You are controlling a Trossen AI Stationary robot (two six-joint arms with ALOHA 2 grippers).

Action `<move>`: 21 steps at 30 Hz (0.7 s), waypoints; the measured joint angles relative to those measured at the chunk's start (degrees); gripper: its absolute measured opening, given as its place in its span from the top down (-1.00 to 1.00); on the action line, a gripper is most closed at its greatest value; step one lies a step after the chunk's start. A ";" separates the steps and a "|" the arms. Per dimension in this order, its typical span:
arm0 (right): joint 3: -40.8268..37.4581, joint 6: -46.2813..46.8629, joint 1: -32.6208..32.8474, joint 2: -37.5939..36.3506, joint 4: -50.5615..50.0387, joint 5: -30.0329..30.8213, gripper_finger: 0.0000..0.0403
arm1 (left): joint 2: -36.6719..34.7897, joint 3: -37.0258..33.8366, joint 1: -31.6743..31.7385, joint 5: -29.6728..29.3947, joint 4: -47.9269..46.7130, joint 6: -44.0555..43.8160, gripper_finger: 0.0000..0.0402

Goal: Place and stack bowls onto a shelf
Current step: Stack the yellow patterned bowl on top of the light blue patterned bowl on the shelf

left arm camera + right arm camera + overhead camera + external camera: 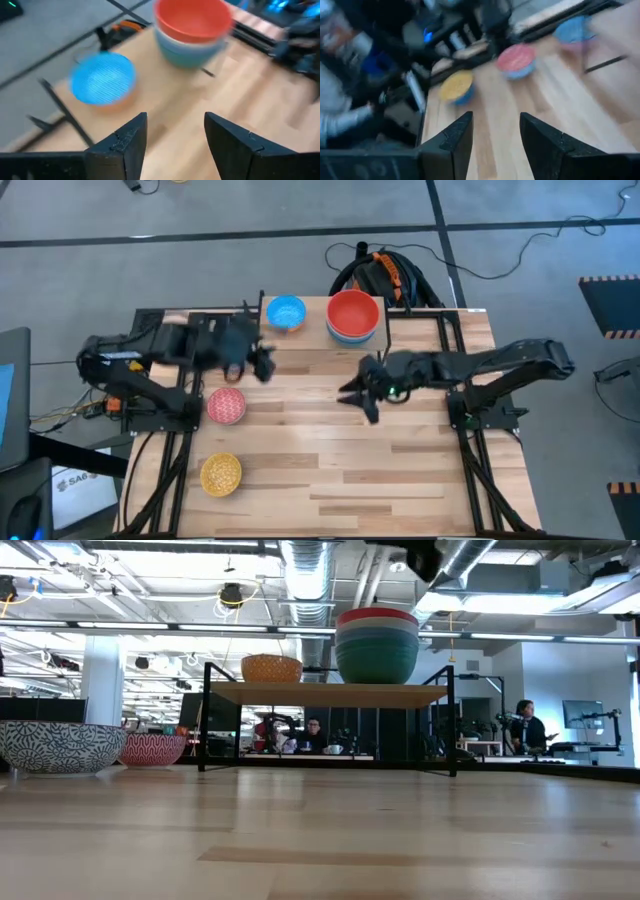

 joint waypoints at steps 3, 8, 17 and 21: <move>0.07 -0.56 2.79 4.89 10.04 0.03 0.07 | 1.06 -0.04 -8.25 -1.51 -3.15 -10.65 0.10; 4.07 -7.28 6.25 14.79 15.94 0.04 0.07 | 3.63 -0.02 -19.19 2.81 -7.87 -19.82 0.10; 19.05 -26.19 11.47 34.75 16.02 0.03 0.07 | 6.10 -0.04 -30.03 15.31 -17.83 -33.25 0.10; 27.05 -31.08 12.04 42.36 16.16 -0.02 0.07 | 6.08 -0.02 -34.03 25.50 -19.21 -32.39 0.10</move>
